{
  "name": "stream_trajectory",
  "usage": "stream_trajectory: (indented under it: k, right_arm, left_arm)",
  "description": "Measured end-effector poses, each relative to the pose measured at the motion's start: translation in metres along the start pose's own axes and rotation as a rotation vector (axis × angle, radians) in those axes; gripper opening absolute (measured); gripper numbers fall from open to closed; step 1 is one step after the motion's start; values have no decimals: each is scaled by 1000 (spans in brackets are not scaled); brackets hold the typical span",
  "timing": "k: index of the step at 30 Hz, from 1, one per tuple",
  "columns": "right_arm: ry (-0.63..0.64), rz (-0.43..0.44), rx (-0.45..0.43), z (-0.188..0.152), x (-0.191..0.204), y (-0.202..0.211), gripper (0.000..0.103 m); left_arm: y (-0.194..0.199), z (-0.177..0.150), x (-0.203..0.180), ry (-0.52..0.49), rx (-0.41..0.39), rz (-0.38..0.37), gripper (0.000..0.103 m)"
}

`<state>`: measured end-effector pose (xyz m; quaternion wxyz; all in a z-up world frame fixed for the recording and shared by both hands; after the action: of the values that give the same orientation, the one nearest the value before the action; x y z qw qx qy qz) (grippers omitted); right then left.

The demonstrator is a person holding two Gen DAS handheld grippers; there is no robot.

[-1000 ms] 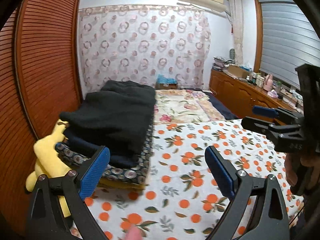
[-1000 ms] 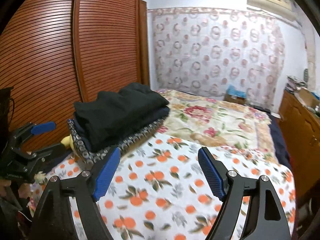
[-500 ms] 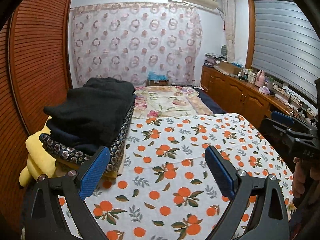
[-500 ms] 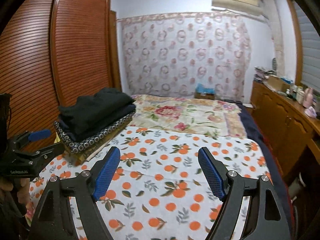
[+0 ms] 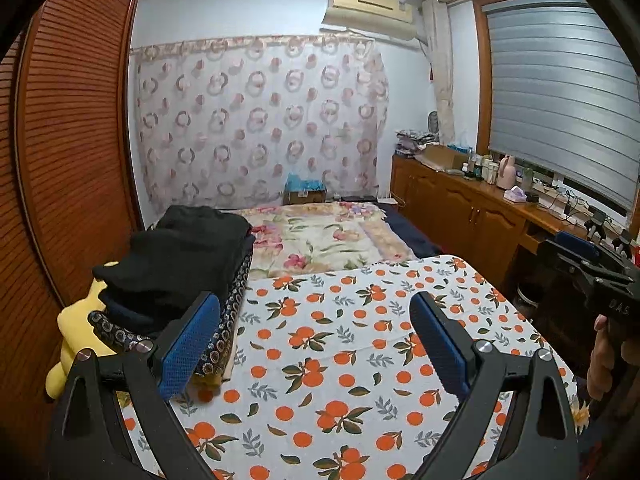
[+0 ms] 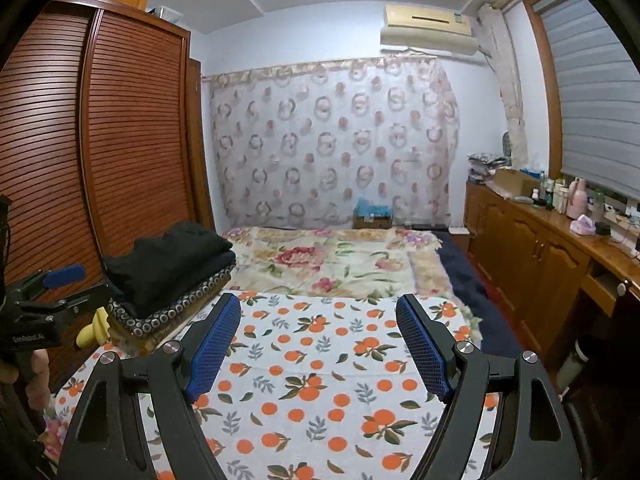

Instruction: Fold small clothes

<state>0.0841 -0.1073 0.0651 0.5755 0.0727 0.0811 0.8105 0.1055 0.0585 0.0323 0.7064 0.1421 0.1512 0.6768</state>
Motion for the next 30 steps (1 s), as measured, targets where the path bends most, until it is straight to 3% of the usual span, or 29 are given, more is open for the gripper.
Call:
stream_trajectory:
  k: [30]
  right_arm:
    - [1, -1, -4, -16, -15, -8, 82]
  left_arm:
    - [4, 1, 1, -4, -10, 3, 96]
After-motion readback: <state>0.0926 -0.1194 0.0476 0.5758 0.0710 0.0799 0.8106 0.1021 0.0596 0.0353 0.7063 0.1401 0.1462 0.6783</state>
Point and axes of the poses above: each gripper's, at about its wrist camera, not at the fingertips, and y roughly against the way its jaws point, x to its left, z to its top, the point moved 6 cm from there along -y, roughly the way its jaws point, and after that the axes turned 1 degree about -x, right-handed, at the moved point
